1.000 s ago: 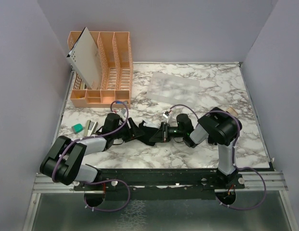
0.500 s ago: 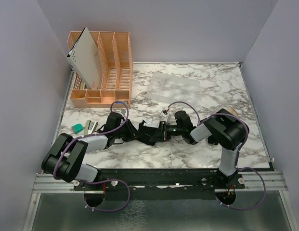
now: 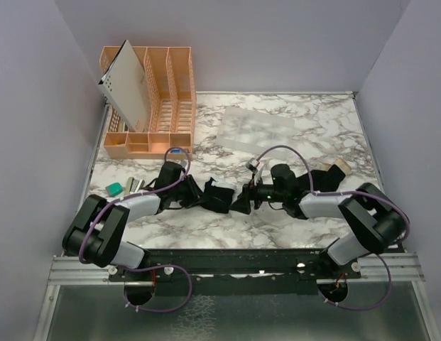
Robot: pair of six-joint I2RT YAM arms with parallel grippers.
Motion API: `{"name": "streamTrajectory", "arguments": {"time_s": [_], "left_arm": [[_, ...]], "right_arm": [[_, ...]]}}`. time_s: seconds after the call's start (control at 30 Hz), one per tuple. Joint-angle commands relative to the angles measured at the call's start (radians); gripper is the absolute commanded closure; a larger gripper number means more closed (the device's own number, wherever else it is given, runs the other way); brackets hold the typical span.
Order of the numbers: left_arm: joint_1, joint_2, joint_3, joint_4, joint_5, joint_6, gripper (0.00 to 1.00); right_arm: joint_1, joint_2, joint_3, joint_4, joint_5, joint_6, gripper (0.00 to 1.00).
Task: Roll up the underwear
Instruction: Roll the underwear to the center of the board.
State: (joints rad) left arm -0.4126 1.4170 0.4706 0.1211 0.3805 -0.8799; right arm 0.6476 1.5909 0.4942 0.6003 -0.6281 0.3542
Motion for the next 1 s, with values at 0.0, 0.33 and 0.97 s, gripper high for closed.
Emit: {"name": "streamTrajectory", "arguments": {"time_s": [0.0, 0.33, 0.97], "left_arm": [[0.002, 0.033, 0.015, -0.146, -0.078, 0.047, 0.72], [0.002, 0.053, 0.067, -0.2, -0.064, 0.056, 0.72], [0.002, 0.08, 0.097, -0.225, -0.051, 0.071, 0.72]], "right_arm": [[0.021, -0.15, -0.057, -0.007, 0.095, -0.31, 0.27], [0.312, -0.133, -0.032, 0.047, 0.419, -0.94, 0.3], [0.425, 0.095, 0.049, 0.12, 0.531, -1.103, 0.45]]}}
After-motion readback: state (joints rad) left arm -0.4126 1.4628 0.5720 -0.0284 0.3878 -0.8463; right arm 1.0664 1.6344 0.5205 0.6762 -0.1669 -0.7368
